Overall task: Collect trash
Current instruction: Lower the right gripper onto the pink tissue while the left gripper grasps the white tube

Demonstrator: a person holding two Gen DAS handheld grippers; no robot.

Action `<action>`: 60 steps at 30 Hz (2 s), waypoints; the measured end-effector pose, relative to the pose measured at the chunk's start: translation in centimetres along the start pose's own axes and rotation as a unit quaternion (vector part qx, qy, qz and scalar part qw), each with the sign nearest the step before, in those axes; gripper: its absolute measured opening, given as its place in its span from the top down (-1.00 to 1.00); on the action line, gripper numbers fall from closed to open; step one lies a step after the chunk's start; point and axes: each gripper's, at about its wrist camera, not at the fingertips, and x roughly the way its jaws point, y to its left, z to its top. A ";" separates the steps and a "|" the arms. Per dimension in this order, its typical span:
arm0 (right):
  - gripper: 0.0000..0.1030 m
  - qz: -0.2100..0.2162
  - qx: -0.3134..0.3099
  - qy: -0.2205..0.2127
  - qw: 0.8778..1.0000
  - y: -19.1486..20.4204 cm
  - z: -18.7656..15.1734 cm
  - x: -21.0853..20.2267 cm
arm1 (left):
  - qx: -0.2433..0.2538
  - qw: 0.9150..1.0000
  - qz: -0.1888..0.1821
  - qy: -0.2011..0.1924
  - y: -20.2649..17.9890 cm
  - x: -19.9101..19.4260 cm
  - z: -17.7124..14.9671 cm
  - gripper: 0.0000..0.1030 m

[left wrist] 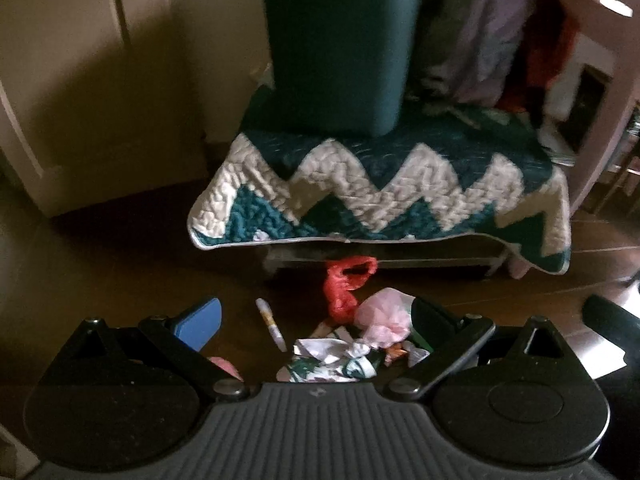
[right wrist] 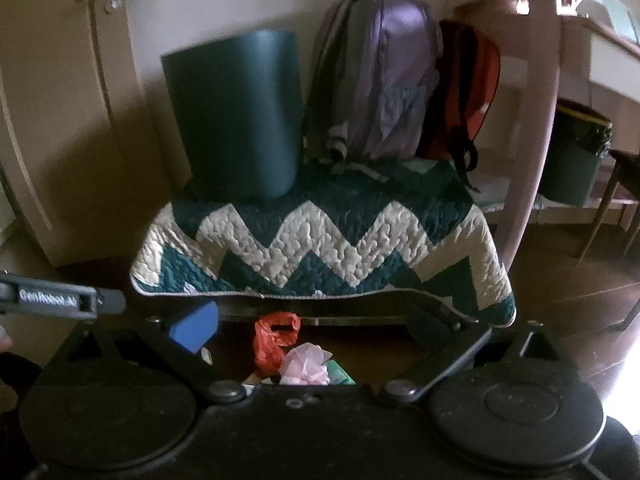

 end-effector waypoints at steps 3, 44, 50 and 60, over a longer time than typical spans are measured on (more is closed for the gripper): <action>-0.94 -0.004 0.008 0.018 1.000 -1.0 0.5 2.7 | -0.002 0.999 0.031 0.023 1.0 3.1 1.7 -0.98; -0.67 0.047 -0.162 0.315 0.934 1.7 -12.1 42.9 | -0.079 0.930 0.024 0.358 10.6 50.7 -5.7 -0.96; -0.63 0.037 -0.187 0.323 0.927 2.0 -13.7 44.7 | -0.091 0.932 0.017 0.352 10.9 52.4 -6.8 -0.72; -0.32 0.020 -0.194 0.336 0.921 1.9 -15.1 46.5 | -0.107 0.924 0.007 0.366 11.8 53.8 -8.5 0.13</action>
